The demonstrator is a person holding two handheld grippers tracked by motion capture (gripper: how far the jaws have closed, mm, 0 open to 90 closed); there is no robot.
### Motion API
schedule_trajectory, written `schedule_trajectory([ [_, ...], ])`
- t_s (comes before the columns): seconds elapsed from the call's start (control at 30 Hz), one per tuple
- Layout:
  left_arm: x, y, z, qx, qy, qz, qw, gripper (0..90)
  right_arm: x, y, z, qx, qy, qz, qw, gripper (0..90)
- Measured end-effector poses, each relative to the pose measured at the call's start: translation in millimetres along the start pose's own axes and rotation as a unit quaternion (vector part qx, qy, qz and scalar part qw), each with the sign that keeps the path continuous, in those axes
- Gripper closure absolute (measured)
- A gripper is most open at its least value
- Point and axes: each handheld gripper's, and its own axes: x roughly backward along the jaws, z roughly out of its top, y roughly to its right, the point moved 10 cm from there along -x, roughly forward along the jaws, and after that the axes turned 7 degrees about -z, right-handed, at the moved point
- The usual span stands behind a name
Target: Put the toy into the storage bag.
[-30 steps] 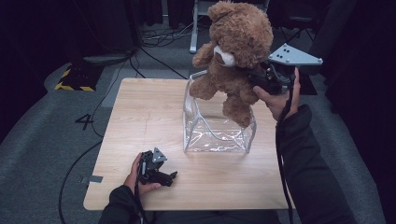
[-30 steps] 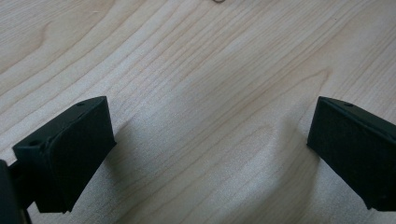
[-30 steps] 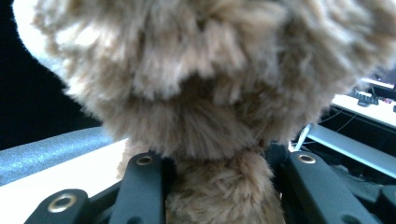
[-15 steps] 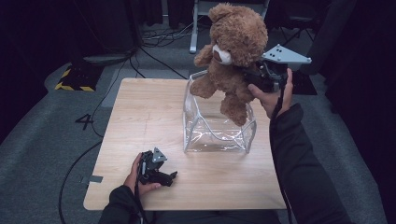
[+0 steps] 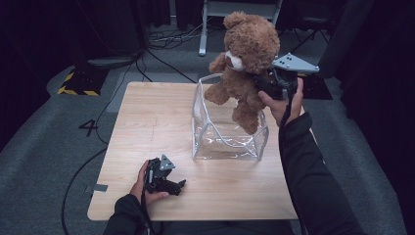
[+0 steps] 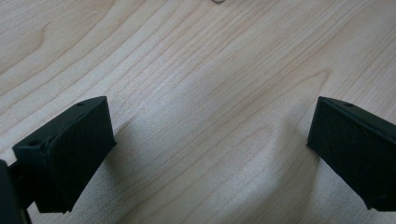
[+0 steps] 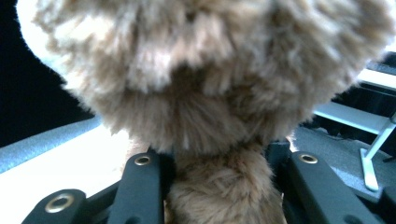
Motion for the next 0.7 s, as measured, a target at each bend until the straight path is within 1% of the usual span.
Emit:
schedule_trajectory([
  [0.17,0.1,-0.2,0.0,-0.001,0.000,0.000,1.0000,0.6,-5.5,-7.0,-9.6,0.005,-0.010,0.010,0.9999,61.4],
  [0.33,0.0,0.1,0.0,0.000,0.000,0.000,1.0000,0.5,-11.6,-15.7,-22.9,0.018,-0.025,0.020,0.9993,60.4],
  [0.4,0.0,0.0,0.0,0.000,0.000,0.000,1.0000,0.6,-11.8,-16.9,-24.0,0.018,-0.026,0.022,0.9992,60.3],
  [0.57,0.0,0.1,0.0,0.000,0.000,0.000,1.0000,0.6,-13.2,-23.2,-27.7,0.032,-0.036,0.030,0.9984,59.6],
  [0.6,0.0,0.0,0.0,0.000,0.000,0.000,1.0000,0.5,-14.4,-25.5,-31.0,0.039,-0.041,0.032,0.9979,59.4],
  [0.7,0.0,0.1,0.0,0.000,0.000,0.000,1.0000,0.5,-15.8,-27.1,-35.0,0.042,-0.047,0.031,0.9975,59.1],
])
